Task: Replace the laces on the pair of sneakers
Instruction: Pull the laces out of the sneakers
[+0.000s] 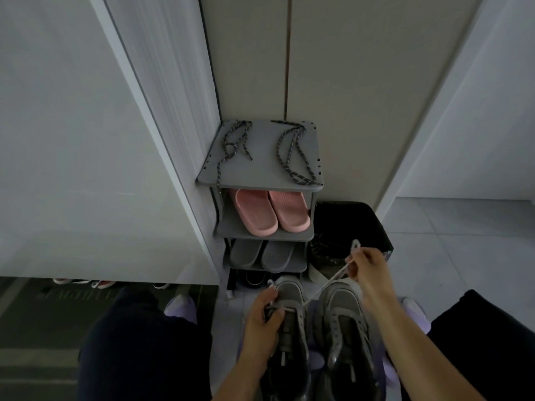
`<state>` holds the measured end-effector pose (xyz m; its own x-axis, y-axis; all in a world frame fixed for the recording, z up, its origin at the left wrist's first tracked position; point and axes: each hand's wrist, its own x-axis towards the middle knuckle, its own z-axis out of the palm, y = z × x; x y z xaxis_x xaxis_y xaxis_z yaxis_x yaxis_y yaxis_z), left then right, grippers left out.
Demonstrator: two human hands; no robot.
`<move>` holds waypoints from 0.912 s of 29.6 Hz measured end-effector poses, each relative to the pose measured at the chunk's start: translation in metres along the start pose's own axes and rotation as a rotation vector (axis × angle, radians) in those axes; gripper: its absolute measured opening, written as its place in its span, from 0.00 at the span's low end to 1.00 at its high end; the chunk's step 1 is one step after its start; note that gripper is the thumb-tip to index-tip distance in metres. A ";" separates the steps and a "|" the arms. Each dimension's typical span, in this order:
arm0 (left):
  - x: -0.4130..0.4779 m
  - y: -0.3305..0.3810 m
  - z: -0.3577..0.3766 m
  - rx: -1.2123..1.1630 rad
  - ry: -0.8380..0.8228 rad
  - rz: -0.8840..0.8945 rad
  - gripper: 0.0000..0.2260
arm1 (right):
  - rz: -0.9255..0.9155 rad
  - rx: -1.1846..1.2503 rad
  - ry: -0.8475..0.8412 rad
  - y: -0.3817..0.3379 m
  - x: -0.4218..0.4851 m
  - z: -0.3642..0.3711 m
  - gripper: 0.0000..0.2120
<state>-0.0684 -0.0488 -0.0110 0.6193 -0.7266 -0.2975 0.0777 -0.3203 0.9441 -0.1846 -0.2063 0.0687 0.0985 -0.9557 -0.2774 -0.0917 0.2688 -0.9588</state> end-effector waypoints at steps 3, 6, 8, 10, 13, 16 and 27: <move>-0.002 0.002 0.003 -0.062 0.011 -0.035 0.16 | 0.041 -0.425 -0.362 0.022 -0.019 0.006 0.06; -0.004 0.002 0.002 -0.067 0.010 -0.021 0.16 | -0.093 -1.048 -0.673 0.048 -0.038 0.021 0.08; -0.003 0.002 0.000 -0.064 0.002 -0.009 0.15 | -0.181 -1.313 -0.653 0.048 -0.041 0.028 0.13; -0.003 0.003 0.000 -0.049 -0.006 0.000 0.15 | -0.175 -1.327 -0.704 0.041 -0.038 0.027 0.10; -0.004 0.004 0.000 -0.056 -0.004 0.002 0.16 | -0.089 -1.020 -0.623 0.026 -0.023 0.007 0.13; -0.004 0.003 0.001 -0.078 -0.006 -0.001 0.16 | -0.016 -0.501 -0.231 0.006 -0.006 -0.024 0.12; -0.006 0.009 0.003 -0.108 -0.050 -0.024 0.23 | -0.170 -0.612 -0.366 0.004 -0.020 -0.001 0.11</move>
<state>-0.0739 -0.0488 -0.0015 0.5766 -0.7498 -0.3246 0.1777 -0.2727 0.9456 -0.1885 -0.1858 0.0702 0.4757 -0.8483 -0.2328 -0.5722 -0.0974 -0.8143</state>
